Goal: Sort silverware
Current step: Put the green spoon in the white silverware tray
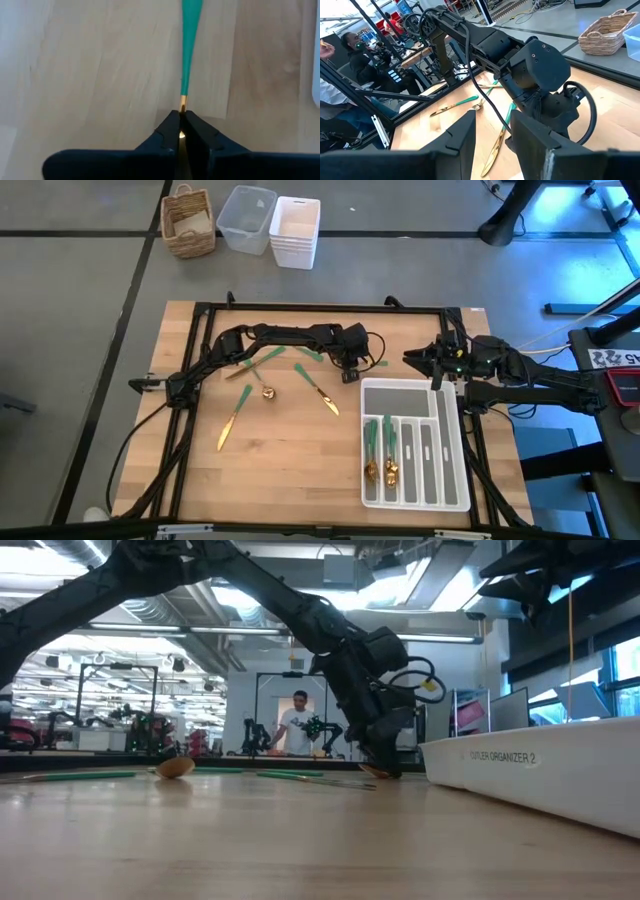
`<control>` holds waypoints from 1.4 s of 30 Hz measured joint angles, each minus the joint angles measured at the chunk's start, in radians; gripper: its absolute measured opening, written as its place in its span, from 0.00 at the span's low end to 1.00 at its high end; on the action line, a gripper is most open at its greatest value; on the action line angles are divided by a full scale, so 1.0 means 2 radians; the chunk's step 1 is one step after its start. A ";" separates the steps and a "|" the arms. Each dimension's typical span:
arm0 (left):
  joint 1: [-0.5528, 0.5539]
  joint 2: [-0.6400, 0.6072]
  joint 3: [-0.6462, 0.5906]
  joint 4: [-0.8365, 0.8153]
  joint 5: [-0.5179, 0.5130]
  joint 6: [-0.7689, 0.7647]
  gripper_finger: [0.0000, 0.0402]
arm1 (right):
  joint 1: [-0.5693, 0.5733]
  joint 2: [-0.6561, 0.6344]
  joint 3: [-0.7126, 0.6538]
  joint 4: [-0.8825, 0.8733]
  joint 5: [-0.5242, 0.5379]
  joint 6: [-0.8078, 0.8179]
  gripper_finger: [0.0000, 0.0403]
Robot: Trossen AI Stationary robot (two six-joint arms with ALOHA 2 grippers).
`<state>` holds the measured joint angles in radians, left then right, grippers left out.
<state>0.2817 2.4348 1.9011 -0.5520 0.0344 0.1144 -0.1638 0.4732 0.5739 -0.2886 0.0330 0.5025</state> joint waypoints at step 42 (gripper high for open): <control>-0.070 -0.054 0.150 -0.118 0.210 -0.392 0.01 | 0.000 -0.047 0.001 -0.057 -0.057 -0.097 0.31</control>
<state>0.1425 2.3263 2.2013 -0.7878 0.4551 -0.6696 -0.1638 0.3794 0.5751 -0.4026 -0.0818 0.3091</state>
